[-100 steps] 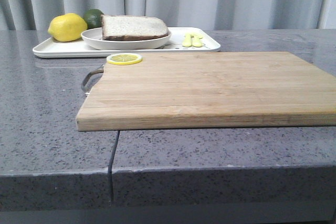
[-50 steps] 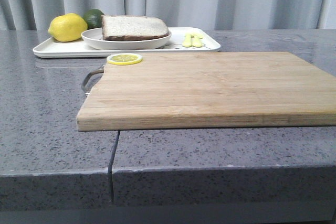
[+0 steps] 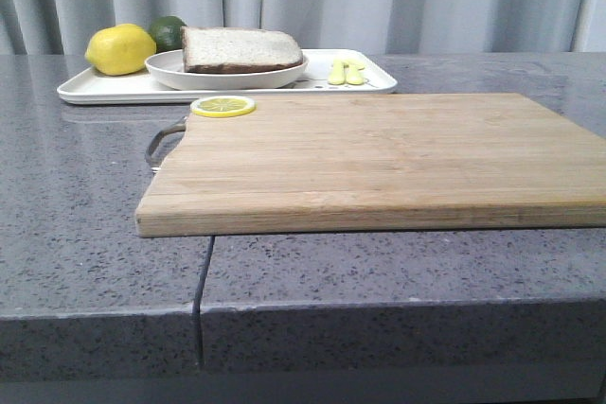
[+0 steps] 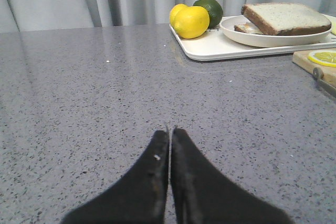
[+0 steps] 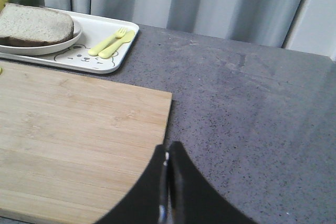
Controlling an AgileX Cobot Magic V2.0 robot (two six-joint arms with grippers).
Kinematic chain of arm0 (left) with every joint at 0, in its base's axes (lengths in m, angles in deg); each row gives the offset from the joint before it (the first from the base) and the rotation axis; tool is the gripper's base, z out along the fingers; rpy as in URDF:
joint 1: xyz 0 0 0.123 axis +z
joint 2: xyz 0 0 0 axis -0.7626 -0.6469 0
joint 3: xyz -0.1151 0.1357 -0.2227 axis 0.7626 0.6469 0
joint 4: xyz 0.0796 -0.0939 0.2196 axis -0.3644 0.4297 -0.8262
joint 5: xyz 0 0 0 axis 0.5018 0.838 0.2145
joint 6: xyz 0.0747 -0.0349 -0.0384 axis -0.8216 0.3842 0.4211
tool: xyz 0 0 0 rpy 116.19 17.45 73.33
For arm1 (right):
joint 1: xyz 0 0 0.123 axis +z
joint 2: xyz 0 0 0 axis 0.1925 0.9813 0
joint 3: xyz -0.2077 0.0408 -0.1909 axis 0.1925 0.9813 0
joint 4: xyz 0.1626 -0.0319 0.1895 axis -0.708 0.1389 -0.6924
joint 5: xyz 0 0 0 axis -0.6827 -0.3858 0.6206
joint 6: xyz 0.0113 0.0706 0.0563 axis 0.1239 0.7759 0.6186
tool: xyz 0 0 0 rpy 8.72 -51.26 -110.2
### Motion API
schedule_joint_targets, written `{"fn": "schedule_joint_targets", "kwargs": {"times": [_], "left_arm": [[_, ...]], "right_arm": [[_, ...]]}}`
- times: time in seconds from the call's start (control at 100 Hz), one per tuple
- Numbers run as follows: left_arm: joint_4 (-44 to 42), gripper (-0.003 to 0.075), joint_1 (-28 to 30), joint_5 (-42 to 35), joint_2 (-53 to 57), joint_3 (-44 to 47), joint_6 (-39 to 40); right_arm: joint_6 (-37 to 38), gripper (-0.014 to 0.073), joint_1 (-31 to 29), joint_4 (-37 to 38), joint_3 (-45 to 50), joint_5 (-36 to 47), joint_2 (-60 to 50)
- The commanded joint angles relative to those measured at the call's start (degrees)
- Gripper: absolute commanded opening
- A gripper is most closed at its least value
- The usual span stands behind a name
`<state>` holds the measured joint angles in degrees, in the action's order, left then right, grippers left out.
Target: Place bread and move sandwich to tray
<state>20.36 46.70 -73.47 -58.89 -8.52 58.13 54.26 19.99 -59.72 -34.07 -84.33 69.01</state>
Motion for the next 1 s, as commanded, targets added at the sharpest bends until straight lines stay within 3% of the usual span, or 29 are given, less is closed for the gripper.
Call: {"fn": "schedule_joint_targets", "kwargs": {"times": [0.0, 0.63, 0.99], "left_arm": [[0.5, -0.0020, 0.3, -4.8, 1.7, 0.9, 0.0], [0.5, -0.0020, 0.3, -4.8, 1.7, 0.9, 0.0], [0.5, -0.0020, 0.3, -4.8, 1.7, 0.9, 0.0]], "right_arm": [[-0.4, -0.0067, -0.4, 0.4, -1.6, 5.0, 0.4], [-0.4, -0.0067, -0.4, 0.7, -1.6, 5.0, 0.4], [-0.4, -0.0067, -0.4, 1.8, 7.9, 13.9, -7.5]]}}
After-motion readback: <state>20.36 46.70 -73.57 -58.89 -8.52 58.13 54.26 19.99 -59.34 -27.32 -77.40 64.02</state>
